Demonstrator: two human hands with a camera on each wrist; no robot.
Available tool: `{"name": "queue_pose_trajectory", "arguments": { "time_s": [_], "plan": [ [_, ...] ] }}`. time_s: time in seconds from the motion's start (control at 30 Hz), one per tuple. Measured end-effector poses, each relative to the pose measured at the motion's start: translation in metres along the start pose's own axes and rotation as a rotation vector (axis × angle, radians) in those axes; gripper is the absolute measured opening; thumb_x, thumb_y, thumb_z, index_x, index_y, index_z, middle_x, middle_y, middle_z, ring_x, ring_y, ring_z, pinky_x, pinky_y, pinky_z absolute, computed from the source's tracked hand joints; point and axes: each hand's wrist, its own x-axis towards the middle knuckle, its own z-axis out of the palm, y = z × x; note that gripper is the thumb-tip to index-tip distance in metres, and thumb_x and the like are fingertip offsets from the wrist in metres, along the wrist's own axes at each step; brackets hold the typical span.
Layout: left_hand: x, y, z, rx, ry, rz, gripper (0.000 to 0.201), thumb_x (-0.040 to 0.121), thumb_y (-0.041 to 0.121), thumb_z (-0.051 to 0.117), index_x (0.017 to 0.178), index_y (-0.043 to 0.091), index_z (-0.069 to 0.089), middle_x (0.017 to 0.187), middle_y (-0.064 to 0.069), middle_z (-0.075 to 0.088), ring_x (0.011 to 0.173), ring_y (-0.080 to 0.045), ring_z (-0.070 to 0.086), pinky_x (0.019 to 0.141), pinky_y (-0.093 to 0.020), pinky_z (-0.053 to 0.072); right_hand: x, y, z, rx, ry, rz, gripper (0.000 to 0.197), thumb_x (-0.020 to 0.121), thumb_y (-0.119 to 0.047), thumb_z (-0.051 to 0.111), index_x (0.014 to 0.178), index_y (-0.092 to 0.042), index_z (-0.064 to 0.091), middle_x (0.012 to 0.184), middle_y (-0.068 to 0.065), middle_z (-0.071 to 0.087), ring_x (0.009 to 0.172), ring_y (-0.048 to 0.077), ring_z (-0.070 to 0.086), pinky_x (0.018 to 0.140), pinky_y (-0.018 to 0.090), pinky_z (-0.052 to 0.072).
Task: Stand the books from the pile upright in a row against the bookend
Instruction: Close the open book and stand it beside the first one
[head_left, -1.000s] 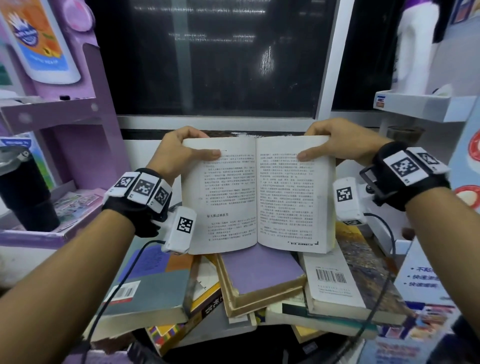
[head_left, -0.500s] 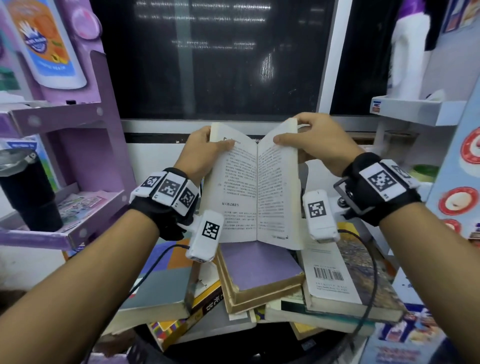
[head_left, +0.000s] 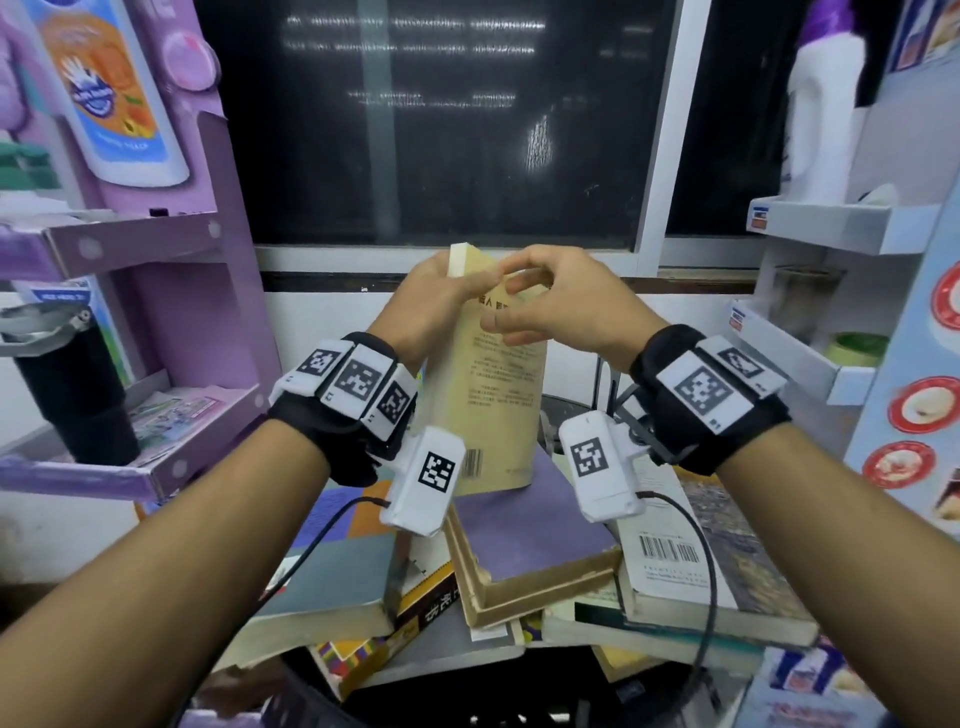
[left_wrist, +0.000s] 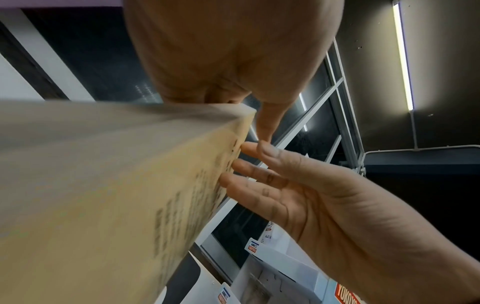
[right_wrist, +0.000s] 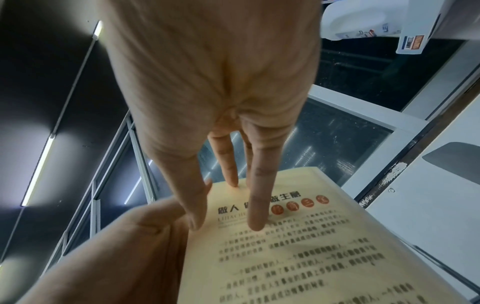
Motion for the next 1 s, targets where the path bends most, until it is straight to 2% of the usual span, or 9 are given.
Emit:
{"name": "queue_pose_trajectory", "arguments": {
  "time_s": [0.1, 0.23, 0.3, 0.4, 0.5, 0.63, 0.8, 0.9, 1.0],
  "plan": [
    [0.000, -0.008, -0.006, 0.020, 0.088, 0.018, 0.023, 0.093, 0.008, 0.053, 0.115, 0.002, 0.058, 0.101, -0.017, 0.068, 0.083, -0.026, 0.065, 0.078, -0.041, 0.055, 0.003, 0.001, 0.004, -0.014, 0.013, -0.002, 0.056, 0.069, -0.011, 0.086, 0.119, -0.018, 0.062, 0.115, 0.001, 0.060, 0.087, 0.018, 0.071, 0.070, 0.029, 0.061],
    [-0.001, -0.017, -0.014, -0.020, 0.164, 0.007, 0.019, 0.096, 0.011, 0.051, 0.112, 0.006, 0.059, 0.095, -0.012, 0.070, 0.080, -0.024, 0.069, 0.072, -0.041, 0.057, 0.006, 0.009, 0.001, -0.134, 0.169, -0.056, 0.042, 0.072, -0.019, 0.084, 0.109, -0.022, 0.065, 0.108, -0.005, 0.063, 0.086, 0.015, 0.069, 0.070, 0.025, 0.059],
    [-0.001, -0.022, -0.018, -0.075, 0.171, 0.004, 0.021, 0.096, 0.012, 0.050, 0.114, 0.004, 0.058, 0.096, -0.013, 0.070, 0.079, -0.025, 0.069, 0.070, -0.040, 0.057, 0.009, 0.016, 0.000, -0.226, 0.252, -0.076, 0.044, 0.073, -0.026, 0.083, 0.112, -0.025, 0.062, 0.114, -0.005, 0.058, 0.095, 0.013, 0.062, 0.076, 0.022, 0.053],
    [-0.002, -0.030, -0.023, -0.169, 0.186, 0.009, 0.023, 0.096, 0.011, 0.050, 0.116, 0.002, 0.058, 0.096, -0.015, 0.068, 0.078, -0.026, 0.068, 0.066, -0.037, 0.057, 0.014, 0.028, -0.004, -0.253, 0.285, -0.053, 0.057, 0.073, -0.031, 0.082, 0.122, -0.029, 0.053, 0.128, -0.004, 0.046, 0.110, 0.012, 0.050, 0.085, 0.027, 0.046],
    [-0.001, -0.036, -0.026, -0.281, 0.177, 0.032, 0.024, 0.095, 0.008, 0.048, 0.116, 0.006, 0.059, 0.094, -0.015, 0.066, 0.079, -0.027, 0.065, 0.065, -0.036, 0.058, 0.014, 0.034, -0.010, -0.159, 0.170, 0.002, 0.060, 0.074, -0.029, 0.082, 0.126, -0.027, 0.051, 0.128, -0.005, 0.053, 0.111, 0.015, 0.056, 0.086, 0.031, 0.053],
    [0.005, -0.042, -0.032, -0.339, 0.101, 0.075, 0.023, 0.092, 0.008, 0.049, 0.112, 0.008, 0.061, 0.094, -0.014, 0.068, 0.080, -0.026, 0.067, 0.070, -0.037, 0.058, 0.012, 0.035, -0.020, 0.058, -0.049, 0.020, 0.043, 0.080, -0.015, 0.077, 0.116, -0.023, 0.056, 0.107, 0.000, 0.069, 0.095, 0.016, 0.070, 0.067, 0.035, 0.061],
    [0.022, -0.045, -0.035, -0.360, -0.010, 0.043, 0.020, 0.091, 0.006, 0.047, 0.104, 0.010, 0.062, 0.086, -0.010, 0.071, 0.076, -0.024, 0.068, 0.065, -0.035, 0.057, 0.015, 0.030, -0.030, 0.000, -0.277, 0.005, 0.036, 0.086, -0.009, 0.069, 0.117, -0.021, 0.058, 0.105, 0.004, 0.072, 0.093, 0.020, 0.072, 0.067, 0.043, 0.061],
    [0.033, -0.050, -0.036, -0.309, -0.029, 0.014, 0.020, 0.094, 0.009, 0.046, 0.105, 0.012, 0.062, 0.091, -0.010, 0.070, 0.080, -0.024, 0.068, 0.067, -0.034, 0.057, 0.019, 0.028, -0.028, -0.052, -0.253, -0.033, 0.034, 0.088, -0.007, 0.067, 0.118, -0.020, 0.059, 0.102, 0.002, 0.072, 0.090, 0.017, 0.072, 0.060, 0.039, 0.061],
    [0.046, -0.056, -0.037, -0.152, 0.014, -0.013, 0.026, 0.099, 0.016, 0.042, 0.118, 0.013, 0.060, 0.102, -0.008, 0.070, 0.089, -0.021, 0.067, 0.074, -0.033, 0.056, 0.027, 0.030, -0.025, -0.065, -0.178, -0.057, 0.032, 0.088, -0.008, 0.067, 0.117, -0.018, 0.060, 0.101, 0.005, 0.072, 0.086, 0.017, 0.073, 0.057, 0.041, 0.061]
  ]
}}
